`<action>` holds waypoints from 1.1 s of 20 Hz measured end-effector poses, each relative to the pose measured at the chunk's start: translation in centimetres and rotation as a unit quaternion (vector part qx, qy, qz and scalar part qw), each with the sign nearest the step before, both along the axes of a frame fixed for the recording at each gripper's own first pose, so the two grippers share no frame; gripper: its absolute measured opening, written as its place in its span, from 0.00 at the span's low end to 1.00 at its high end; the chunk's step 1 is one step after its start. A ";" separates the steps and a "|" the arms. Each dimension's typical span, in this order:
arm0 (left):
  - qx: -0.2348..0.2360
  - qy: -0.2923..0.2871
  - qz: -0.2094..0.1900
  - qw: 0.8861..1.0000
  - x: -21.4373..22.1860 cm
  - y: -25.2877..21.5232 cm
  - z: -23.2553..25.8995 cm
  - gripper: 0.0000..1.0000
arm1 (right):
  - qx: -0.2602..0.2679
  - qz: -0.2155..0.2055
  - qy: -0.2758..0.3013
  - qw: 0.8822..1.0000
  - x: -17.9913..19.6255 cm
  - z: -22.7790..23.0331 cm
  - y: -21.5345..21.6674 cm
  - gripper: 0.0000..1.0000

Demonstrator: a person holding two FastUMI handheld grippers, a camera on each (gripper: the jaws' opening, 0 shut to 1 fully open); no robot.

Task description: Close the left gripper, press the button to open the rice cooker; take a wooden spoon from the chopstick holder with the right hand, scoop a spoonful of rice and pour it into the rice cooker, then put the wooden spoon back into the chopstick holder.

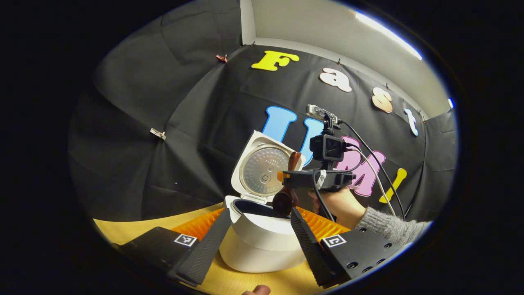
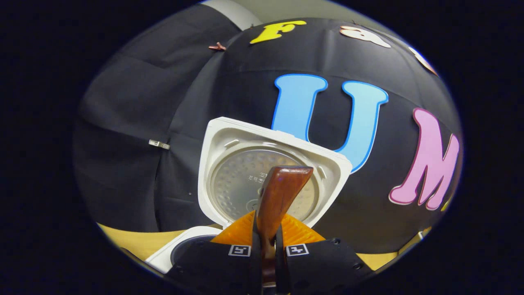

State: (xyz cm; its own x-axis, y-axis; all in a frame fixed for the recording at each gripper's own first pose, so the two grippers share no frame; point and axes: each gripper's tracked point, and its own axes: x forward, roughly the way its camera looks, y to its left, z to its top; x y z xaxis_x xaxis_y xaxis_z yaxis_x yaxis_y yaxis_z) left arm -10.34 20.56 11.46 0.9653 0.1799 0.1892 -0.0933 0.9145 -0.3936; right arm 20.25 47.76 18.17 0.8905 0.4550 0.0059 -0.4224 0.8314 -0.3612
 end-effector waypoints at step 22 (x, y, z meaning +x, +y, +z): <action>-0.003 -0.016 -0.016 1.000 0.2 -1.9 1.0 0.95 | 0.242 -0.007 0.034 0.970 -9.3 10.3 -18.9 0.16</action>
State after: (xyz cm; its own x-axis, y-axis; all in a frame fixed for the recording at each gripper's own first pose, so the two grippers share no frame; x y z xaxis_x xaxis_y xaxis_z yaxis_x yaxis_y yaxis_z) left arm -10.18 18.65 12.46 0.9637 0.1513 0.2198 -0.0518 0.9142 -0.4020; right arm 10.99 28.84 28.47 0.9024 0.4010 0.1574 -0.4187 0.9025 0.1008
